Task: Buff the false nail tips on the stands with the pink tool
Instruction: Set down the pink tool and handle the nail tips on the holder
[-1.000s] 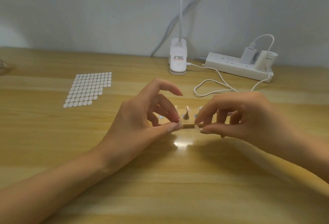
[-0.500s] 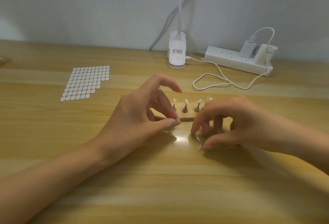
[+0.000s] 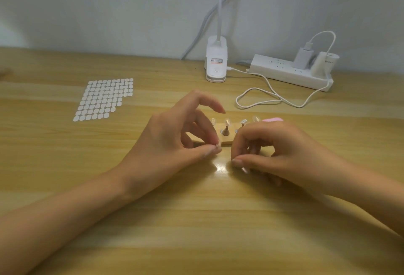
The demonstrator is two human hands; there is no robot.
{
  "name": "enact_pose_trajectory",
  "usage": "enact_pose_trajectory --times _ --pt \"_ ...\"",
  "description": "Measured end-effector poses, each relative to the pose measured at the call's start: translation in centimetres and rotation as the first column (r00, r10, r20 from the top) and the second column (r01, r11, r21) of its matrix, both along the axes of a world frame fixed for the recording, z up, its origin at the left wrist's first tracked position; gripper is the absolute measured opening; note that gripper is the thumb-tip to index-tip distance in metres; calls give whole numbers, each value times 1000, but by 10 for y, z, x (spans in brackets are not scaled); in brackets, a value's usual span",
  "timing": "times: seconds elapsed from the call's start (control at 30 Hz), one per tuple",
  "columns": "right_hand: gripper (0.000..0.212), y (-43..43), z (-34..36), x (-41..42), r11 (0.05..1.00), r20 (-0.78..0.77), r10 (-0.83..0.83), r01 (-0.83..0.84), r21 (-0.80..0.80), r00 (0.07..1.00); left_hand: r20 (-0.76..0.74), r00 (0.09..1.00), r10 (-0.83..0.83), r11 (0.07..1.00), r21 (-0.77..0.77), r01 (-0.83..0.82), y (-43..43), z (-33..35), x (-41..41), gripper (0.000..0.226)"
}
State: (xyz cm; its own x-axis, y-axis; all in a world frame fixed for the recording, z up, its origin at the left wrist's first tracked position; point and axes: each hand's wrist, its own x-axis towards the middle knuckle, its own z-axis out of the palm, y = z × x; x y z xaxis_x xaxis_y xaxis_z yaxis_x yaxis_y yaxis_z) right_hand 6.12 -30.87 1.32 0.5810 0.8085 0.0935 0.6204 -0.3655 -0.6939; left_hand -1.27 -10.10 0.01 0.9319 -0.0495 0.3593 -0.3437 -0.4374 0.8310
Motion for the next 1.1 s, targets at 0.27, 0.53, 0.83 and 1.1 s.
enact_pose_trajectory --times 0.27,0.53,0.83,1.1 --pt "11 -3 2 6 998 151 -26 34 -49 988 -29 999 -16 1000 -18 15 2 -1 1 51" --pt "13 -18 24 21 985 170 145 -126 -120 975 -38 999 -36 999 -36 35 3 -2 1 51" --pt "22 -14 12 19 990 182 115 -97 -105 976 -42 999 -35 999 -27 34 2 -1 0 52" --pt "15 -13 9 16 995 264 90 -75 -66 960 -29 999 -21 1000 11 21 1 0 0 52"
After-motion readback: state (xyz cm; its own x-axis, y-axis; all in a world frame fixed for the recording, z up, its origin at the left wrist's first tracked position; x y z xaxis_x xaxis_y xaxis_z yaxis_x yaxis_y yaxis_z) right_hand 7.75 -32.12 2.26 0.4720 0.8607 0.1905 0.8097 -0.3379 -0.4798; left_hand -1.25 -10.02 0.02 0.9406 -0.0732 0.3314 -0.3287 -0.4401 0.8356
